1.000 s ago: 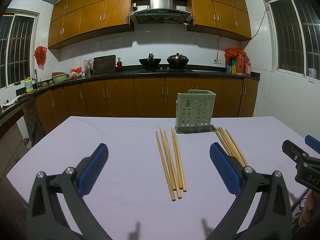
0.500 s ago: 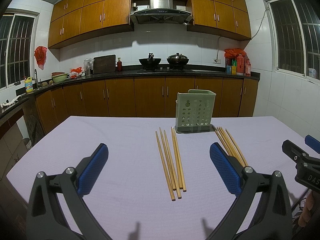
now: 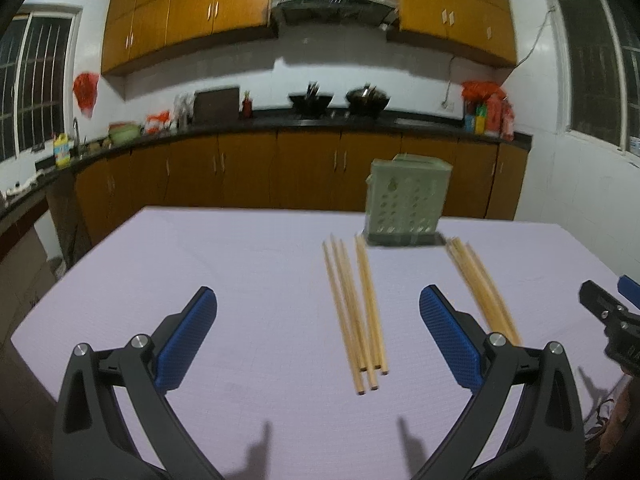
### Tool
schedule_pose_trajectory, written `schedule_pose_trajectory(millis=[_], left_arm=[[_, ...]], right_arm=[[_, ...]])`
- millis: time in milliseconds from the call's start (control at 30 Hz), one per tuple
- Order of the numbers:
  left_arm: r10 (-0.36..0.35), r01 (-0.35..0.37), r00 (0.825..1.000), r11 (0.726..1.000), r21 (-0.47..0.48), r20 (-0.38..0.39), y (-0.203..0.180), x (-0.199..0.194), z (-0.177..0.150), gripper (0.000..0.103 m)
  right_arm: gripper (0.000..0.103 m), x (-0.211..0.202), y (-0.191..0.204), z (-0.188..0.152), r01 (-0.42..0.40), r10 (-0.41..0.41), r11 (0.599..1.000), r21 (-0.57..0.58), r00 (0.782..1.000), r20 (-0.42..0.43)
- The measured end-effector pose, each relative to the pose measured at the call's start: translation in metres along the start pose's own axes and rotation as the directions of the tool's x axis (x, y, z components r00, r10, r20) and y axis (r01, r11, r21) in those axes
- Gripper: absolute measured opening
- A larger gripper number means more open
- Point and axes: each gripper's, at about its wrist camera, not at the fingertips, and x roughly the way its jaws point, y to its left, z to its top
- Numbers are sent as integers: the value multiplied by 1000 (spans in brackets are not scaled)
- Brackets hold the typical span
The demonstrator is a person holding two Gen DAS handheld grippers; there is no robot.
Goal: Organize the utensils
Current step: 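Close the right tool on one wooden chopstick while the left tool grasps another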
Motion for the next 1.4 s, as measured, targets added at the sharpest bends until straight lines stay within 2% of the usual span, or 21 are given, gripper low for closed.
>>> schedule_pose_trajectory(millis=[67, 133, 200, 233, 267, 300, 500, 600, 633, 767, 900, 1100, 1233, 1400], left_arm=[[11, -12, 998, 1000, -14, -57, 7, 14, 2, 99], [8, -11, 995, 1000, -28, -97, 17, 30, -4, 97], [0, -6, 990, 999, -42, -140, 24, 47, -3, 90], [-2, -5, 987, 999, -45, -159, 26, 54, -4, 84], [-7, -2, 982, 999, -49, -189, 29, 64, -4, 77], [-14, 3, 978, 999, -53, -207, 32, 72, -5, 75], [-60, 44, 956, 997, -61, -286, 33, 111, -8, 63], [-89, 72, 943, 995, -67, -320, 28, 125, -8, 56], [-99, 80, 940, 994, -69, -328, 26, 127, -8, 52], [-130, 112, 924, 991, -71, -358, 19, 139, -8, 40], [-148, 139, 913, 989, -51, -379, 11, 144, -8, 33], [-143, 151, 894, 988, -15, -425, -2, 152, -14, 20], [-139, 152, 889, 988, -5, -436, -7, 151, -17, 10], [-111, 129, 896, 992, 12, -430, -1, 153, -18, 8]], right_arm=[[91, 18, -5, 0, -1, 2, 1000, 26, 998, -66], [69, 44, -11, -2, 0, 6, 999, 43, 989, -147], [56, 70, -18, -3, -6, 23, 997, 77, 972, -232], [47, 83, -21, -4, -6, 32, 995, 98, 962, -270], [44, 95, -24, -5, -11, 47, 993, 120, 952, -304], [37, 104, -26, -6, -17, 59, 991, 132, 945, -321], [25, 134, -13, -8, -37, 67, 996, 83, 920, -386], [14, 144, -13, -12, -37, 56, 998, 53, 908, -415], [8, 142, -13, -12, -31, 46, 999, 44, 912, -406], [8, 137, -24, -11, -11, 28, 999, 45, 918, -395], [8, 135, -30, -9, -4, 21, 999, 44, 921, -390], [8, 140, -26, -10, -2, 8, 1000, 18, 927, -376], [8, 140, -26, -10, -3, 9, 1000, 15, 926, -378], [8, 137, -27, -11, -11, 13, 1000, 8, 927, -374]])
